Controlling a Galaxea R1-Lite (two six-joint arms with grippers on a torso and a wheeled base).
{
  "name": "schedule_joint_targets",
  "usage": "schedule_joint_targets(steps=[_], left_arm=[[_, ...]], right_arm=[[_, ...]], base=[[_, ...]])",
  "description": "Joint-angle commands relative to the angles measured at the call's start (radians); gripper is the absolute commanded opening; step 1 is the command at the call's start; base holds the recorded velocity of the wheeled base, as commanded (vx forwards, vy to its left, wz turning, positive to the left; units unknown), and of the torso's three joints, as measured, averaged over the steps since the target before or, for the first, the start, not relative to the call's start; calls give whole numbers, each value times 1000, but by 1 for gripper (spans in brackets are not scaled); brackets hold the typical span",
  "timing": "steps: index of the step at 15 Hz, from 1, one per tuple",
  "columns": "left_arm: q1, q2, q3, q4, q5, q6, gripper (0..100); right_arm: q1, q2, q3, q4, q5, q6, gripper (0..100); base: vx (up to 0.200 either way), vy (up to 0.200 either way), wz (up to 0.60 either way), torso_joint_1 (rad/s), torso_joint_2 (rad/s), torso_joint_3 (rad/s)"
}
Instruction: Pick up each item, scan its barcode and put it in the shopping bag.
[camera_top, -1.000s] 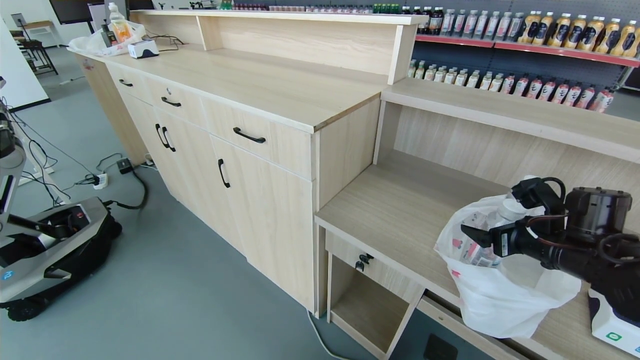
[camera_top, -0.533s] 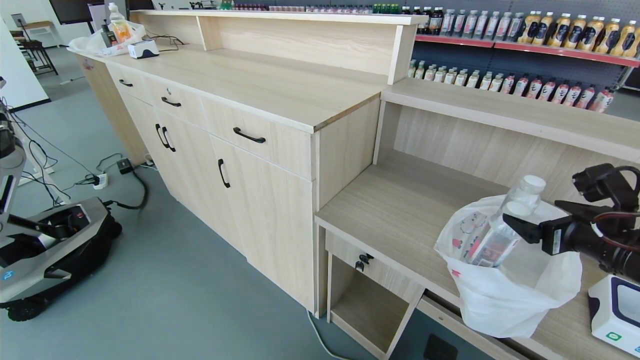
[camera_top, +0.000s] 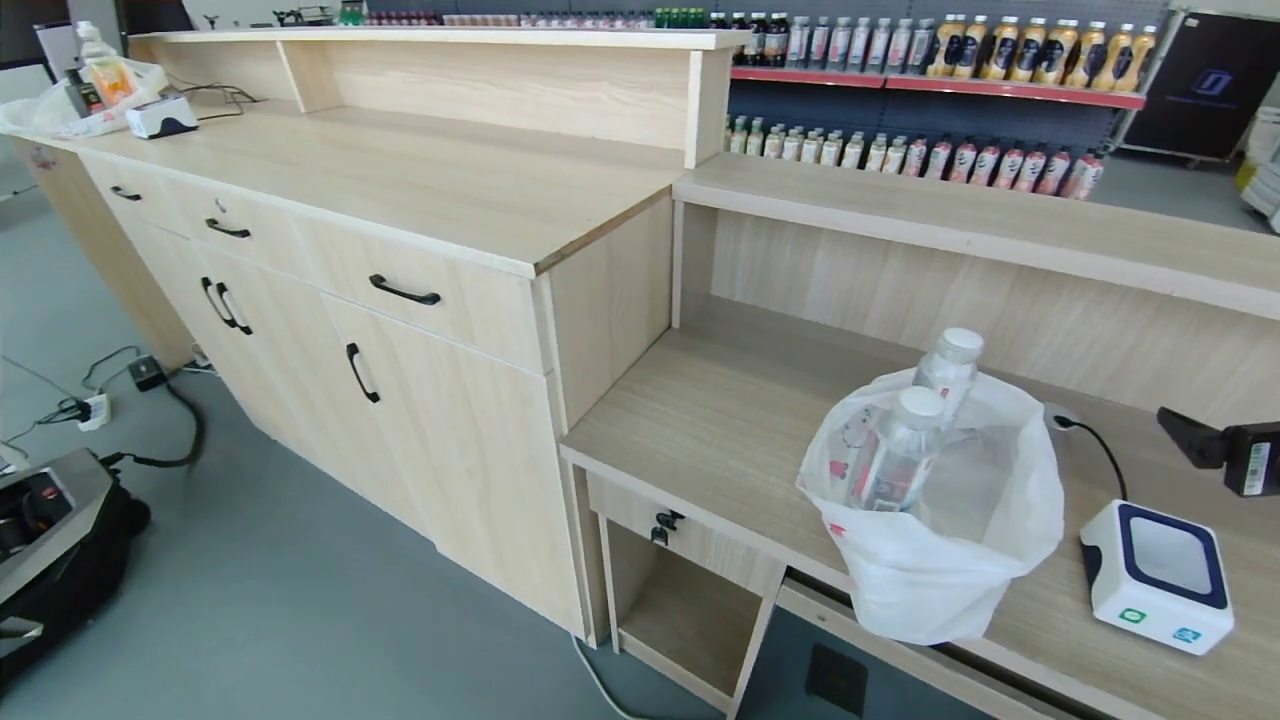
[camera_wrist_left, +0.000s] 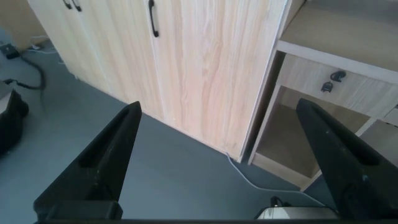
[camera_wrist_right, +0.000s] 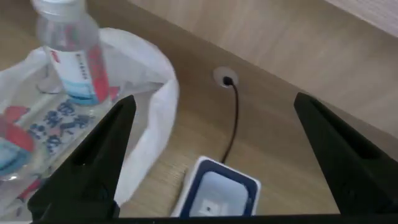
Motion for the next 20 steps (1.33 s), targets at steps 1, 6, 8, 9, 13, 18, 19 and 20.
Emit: schedule_joint_targets(steps=[1, 6, 8, 9, 13, 18, 19, 20], left_arm=[[0, 0, 0, 0, 0, 0, 100], [0, 0, 0, 0, 0, 0, 100], [0, 0, 0, 0, 0, 0, 100], [0, 0, 0, 0, 0, 0, 100], [0, 0, 0, 0, 0, 0, 100], [0, 0, 0, 0, 0, 0, 100], [0, 0, 0, 0, 0, 0, 100], [0, 0, 0, 0, 0, 0, 100]], right_arm=[[-79, -23, -8, 1, 3, 3, 100], [-277, 80, -110, 26, -137, 26, 100], [-337, 185, -145, 32, -226, 47, 100], [-354, 236, -163, 24, -241, 83, 100], [-392, 458, -255, 20, -237, 219, 100], [-329, 613, -384, 21, -241, 268, 100], [-305, 642, -418, 21, -243, 288, 100], [-285, 655, -427, 26, -241, 296, 100]], base=[[0, 0, -600, -7, 2, 2], [0, 0, -600, 0, 2, 1], [0, 0, -600, 2, 2, 2], [0, 0, 0, 0, 0, 0], [0, 0, 0, 100, -192, -94], [0, 0, 0, 6, -10, -4], [0, 0, 0, 0, 0, 0], [0, 0, 0, 0, 0, 0]])
